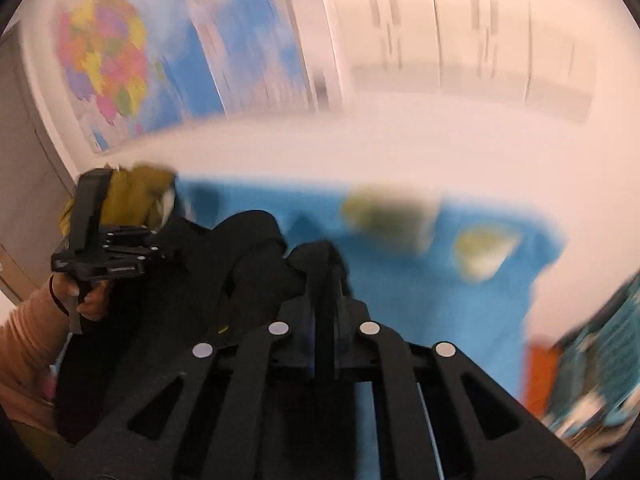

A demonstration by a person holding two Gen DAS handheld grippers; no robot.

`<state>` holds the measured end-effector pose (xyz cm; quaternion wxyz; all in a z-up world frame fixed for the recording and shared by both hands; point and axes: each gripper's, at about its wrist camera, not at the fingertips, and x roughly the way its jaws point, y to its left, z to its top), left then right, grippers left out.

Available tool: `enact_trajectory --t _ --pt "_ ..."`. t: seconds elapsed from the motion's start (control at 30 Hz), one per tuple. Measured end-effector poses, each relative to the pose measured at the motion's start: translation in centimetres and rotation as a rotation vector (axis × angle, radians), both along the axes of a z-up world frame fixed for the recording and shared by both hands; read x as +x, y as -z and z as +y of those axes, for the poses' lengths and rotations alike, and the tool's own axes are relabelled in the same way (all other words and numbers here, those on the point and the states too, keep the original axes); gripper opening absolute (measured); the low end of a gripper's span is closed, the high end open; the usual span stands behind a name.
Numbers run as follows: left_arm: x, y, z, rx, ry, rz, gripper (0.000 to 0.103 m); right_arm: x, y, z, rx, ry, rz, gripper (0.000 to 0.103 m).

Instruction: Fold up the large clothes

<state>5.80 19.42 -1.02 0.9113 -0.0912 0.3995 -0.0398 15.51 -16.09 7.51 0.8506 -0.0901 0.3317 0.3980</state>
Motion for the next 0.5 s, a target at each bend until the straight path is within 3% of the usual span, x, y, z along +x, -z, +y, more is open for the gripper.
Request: enact_trajectory --t 0.1,0.2,0.3,0.4,0.5 --pt "0.5 -1.5 -1.9 0.136 0.006 -0.087 0.028 0.5 -0.1 -0.1 -0.050 0.084 -0.067 0.005" --pt "2.2 1.0 -3.1 0.199 0.026 0.007 0.028 2.8 5.4 0.5 -0.179 0.164 0.036 0.005" --pt "3.4 4.2 -3.7 0.343 -0.011 0.057 0.028 3.8 9.7 1.6 -0.257 0.172 0.101 0.006" --pt "4.1 4.5 -3.4 0.342 -0.020 0.063 0.028 4.5 10.3 1.5 -0.203 0.204 0.112 0.005" --pt "4.2 2.8 -3.0 0.324 -0.034 0.033 0.024 5.0 7.0 0.8 -0.108 0.230 0.055 0.004"
